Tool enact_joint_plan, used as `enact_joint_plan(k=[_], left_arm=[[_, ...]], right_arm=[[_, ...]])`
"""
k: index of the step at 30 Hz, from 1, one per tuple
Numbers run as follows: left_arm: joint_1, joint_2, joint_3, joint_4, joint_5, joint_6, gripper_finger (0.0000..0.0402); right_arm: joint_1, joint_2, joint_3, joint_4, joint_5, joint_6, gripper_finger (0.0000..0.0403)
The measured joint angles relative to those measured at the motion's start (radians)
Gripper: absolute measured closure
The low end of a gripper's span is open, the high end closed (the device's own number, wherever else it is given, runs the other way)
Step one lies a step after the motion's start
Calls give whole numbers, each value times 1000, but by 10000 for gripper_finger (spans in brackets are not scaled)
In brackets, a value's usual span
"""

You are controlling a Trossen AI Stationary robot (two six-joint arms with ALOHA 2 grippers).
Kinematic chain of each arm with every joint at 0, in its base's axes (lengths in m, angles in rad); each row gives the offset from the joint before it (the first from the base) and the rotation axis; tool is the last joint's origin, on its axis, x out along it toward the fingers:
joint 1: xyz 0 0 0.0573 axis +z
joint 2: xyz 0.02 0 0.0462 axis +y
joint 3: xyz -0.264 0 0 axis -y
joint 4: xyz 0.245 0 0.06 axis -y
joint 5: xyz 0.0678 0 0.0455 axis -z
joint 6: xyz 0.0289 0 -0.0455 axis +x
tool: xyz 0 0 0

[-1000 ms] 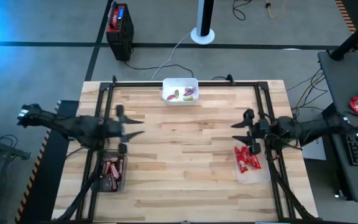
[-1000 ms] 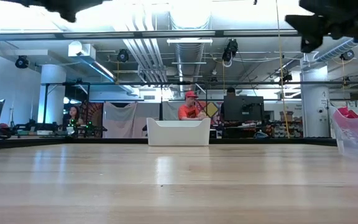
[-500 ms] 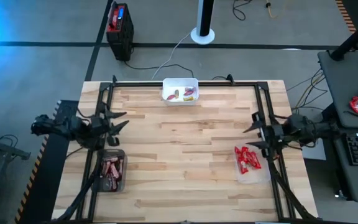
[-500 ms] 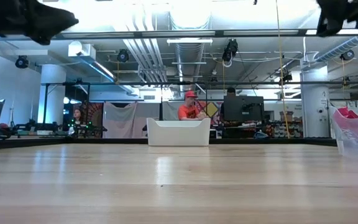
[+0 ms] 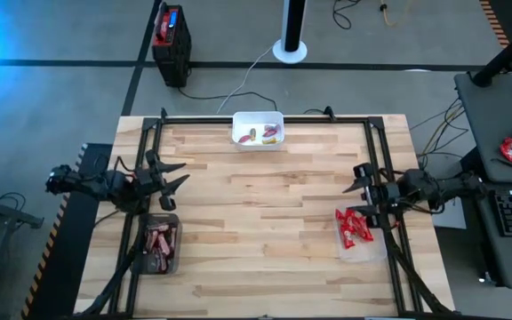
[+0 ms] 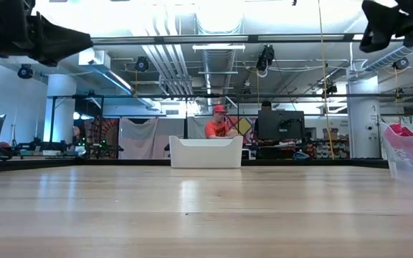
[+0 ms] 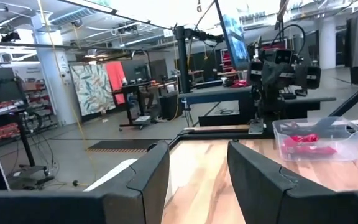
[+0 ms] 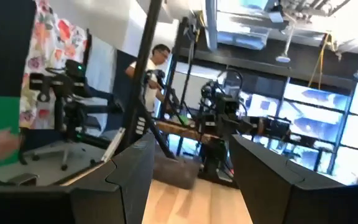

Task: Sort candy by brand, put in halloween buckets
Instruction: Return to Home Position

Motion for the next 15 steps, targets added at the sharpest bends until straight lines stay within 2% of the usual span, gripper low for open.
enact_joint_plan(k=[15], left_arm=[[0,30,0,-4,0,0,255]], right_arm=[[0,17,0,-7,-3,0,199]])
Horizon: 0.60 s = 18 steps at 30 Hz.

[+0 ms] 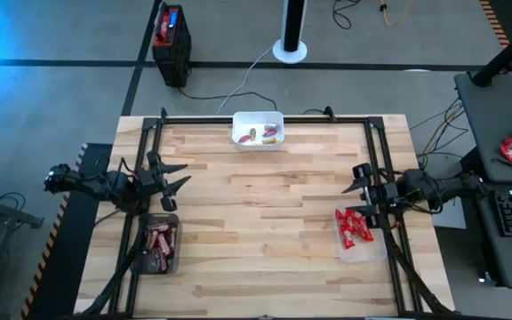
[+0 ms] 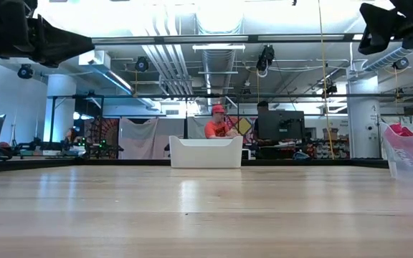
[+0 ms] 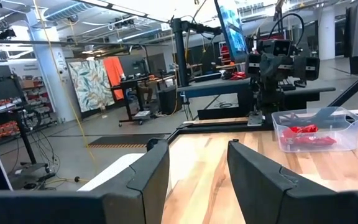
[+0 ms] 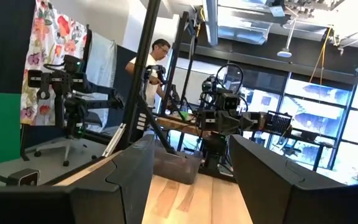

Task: Sort candy by brand, put in halloween buckets
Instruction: Return to Home Position

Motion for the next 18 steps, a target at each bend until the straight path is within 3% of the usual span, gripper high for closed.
enact_joint_plan(k=[18], left_arm=[[0,29,0,0,1,0,255]], right_arm=[[0,1,-1,0,0,0,199]])
